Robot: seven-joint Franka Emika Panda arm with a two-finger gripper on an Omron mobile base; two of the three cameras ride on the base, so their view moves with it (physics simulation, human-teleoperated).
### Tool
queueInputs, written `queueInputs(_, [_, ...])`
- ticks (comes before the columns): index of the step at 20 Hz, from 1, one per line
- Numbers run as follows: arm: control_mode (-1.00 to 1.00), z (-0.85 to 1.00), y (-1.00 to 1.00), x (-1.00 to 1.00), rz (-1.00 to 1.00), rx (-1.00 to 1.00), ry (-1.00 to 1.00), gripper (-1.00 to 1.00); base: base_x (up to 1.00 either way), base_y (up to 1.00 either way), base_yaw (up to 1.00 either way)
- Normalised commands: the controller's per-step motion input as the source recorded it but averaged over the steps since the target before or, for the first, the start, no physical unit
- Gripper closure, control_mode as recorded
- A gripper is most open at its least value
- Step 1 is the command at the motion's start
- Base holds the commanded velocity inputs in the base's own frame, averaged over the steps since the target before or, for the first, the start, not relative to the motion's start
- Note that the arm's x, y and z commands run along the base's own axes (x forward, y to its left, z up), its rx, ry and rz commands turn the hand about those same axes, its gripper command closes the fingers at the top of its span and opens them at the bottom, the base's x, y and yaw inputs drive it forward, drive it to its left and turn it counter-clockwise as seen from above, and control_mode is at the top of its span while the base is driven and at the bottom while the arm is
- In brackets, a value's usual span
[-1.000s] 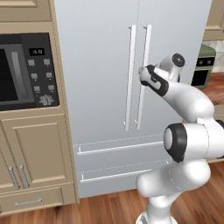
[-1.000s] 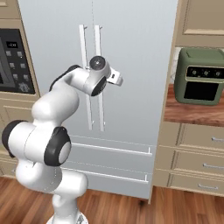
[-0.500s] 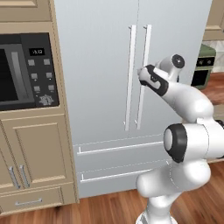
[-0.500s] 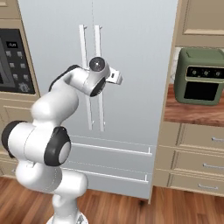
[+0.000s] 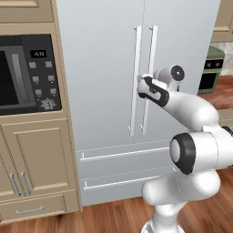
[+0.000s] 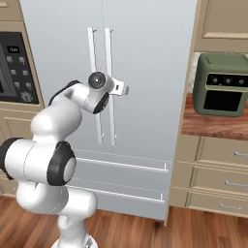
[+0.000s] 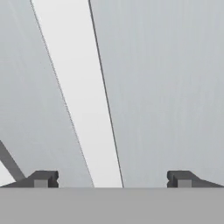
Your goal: Retrieve the banana and peach from the fridge and place them into the bowl on the dining table.
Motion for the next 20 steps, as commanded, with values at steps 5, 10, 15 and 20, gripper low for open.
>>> queueInputs(5, [-1.00,0.00,-0.19,0.76,-0.02,0.00,0.05,-1.00,0.00,0.00,0.00])
queueInputs(10, [-1.00,0.00,-0.21,0.91,-0.02,0.00,0.06,-1.00,0.00,0.00,0.00])
queueInputs(15, [-1.00,0.00,-0.25,0.88,0.00,0.00,0.05,-1.00,0.00,0.00,0.00])
queueInputs(20, [-1.00,-0.01,0.00,0.50,0.00,0.00,0.03,1.00,0.00,0.00,0.00])
